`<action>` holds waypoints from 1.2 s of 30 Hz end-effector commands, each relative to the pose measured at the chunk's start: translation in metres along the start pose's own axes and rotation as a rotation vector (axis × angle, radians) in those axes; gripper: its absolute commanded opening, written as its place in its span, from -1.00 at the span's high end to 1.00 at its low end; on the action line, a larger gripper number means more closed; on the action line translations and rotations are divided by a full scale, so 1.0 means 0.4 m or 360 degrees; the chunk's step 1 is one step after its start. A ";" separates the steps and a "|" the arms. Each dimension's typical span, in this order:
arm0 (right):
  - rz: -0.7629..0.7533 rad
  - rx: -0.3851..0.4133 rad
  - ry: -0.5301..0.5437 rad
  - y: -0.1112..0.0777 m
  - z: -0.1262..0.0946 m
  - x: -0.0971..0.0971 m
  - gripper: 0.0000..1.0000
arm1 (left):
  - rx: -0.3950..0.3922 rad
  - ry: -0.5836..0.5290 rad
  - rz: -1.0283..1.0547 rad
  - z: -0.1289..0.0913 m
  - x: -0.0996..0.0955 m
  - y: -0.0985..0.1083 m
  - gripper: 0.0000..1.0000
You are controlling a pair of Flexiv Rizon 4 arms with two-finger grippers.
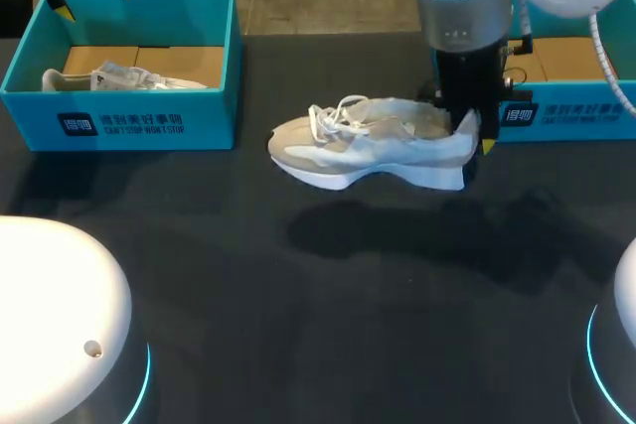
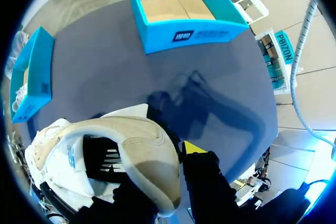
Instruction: Take the shoe out of the shoebox, open the shoe tongue, remove and reinsert the insole, then place the shoe into the shoebox
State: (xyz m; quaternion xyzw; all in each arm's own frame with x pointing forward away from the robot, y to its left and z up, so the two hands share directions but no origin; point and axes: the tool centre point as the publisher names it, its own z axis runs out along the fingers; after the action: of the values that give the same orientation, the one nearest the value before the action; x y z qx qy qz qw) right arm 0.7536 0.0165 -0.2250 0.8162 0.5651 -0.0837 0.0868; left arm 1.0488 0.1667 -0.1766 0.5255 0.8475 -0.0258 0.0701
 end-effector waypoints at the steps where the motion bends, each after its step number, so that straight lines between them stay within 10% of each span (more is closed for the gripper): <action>1: 0.0006 -0.0013 0.0031 -0.024 0.012 -0.010 1.00 | -0.0001 0.0002 0.0000 0.000 0.000 -0.001 -1.00; 36: -0.0035 -0.0077 0.0041 -0.109 0.138 0.070 1.00 | -0.0001 0.0002 0.0000 0.000 0.000 -0.001 -1.00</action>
State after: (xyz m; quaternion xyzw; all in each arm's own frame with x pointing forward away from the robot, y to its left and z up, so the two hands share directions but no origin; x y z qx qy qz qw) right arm 0.7174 0.0462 -0.2771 0.8091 0.5743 -0.0619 0.1078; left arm 1.0488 0.1667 -0.1766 0.5255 0.8475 -0.0258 0.0701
